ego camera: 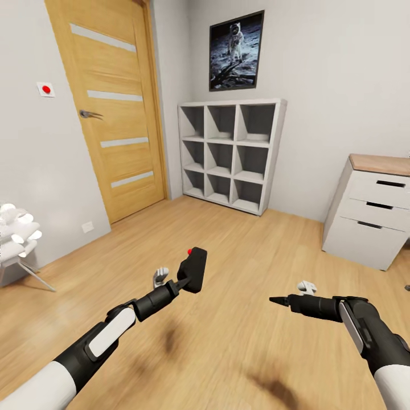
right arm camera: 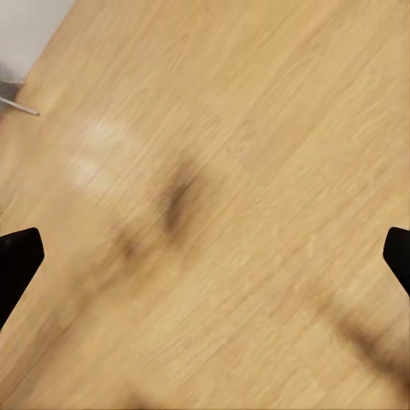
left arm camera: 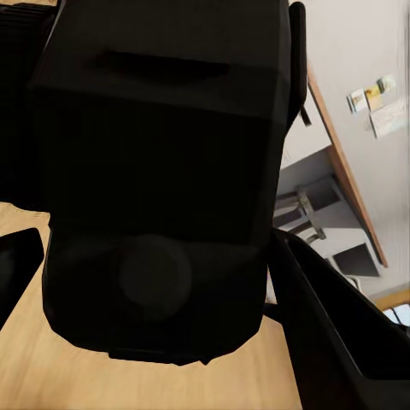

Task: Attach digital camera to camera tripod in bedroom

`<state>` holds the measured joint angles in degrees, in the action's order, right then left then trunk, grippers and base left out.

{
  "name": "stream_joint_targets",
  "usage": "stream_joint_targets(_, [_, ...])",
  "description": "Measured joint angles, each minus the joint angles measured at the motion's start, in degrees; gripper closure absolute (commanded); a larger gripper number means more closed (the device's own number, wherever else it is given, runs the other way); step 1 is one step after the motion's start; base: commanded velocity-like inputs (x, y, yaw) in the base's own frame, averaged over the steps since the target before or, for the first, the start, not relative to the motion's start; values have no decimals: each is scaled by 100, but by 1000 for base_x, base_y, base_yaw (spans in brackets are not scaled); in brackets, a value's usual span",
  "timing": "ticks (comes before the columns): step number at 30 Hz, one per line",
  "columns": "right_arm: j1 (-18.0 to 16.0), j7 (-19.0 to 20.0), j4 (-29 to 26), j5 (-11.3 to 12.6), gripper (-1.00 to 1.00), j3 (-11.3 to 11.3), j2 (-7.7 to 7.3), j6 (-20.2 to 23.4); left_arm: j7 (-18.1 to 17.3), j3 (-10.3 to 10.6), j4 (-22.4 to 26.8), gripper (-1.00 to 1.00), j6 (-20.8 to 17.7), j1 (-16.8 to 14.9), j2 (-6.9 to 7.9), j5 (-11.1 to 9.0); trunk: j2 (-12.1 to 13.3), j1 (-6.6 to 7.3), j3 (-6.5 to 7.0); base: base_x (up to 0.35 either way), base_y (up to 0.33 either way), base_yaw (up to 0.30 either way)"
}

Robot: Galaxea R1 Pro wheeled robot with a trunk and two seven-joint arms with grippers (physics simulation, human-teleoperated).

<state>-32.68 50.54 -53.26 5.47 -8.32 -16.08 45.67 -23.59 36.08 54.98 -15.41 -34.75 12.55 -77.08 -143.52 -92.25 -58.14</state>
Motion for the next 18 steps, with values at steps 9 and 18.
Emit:
stream_joint_targets(9, [0, 0, 0, 0, -100, -1, 0, 4, -239, 1, 3, 100, -10, 0, 6, -117, 12, 23, 200, 0, 0, 0])
stream_joint_targets(18, [0, 0, 0, 0, -100, -4, 0, 4, -1919, 24, -123, 100, -35, 1, 156, -438, 24, 46, 399, 0, 0, 0])
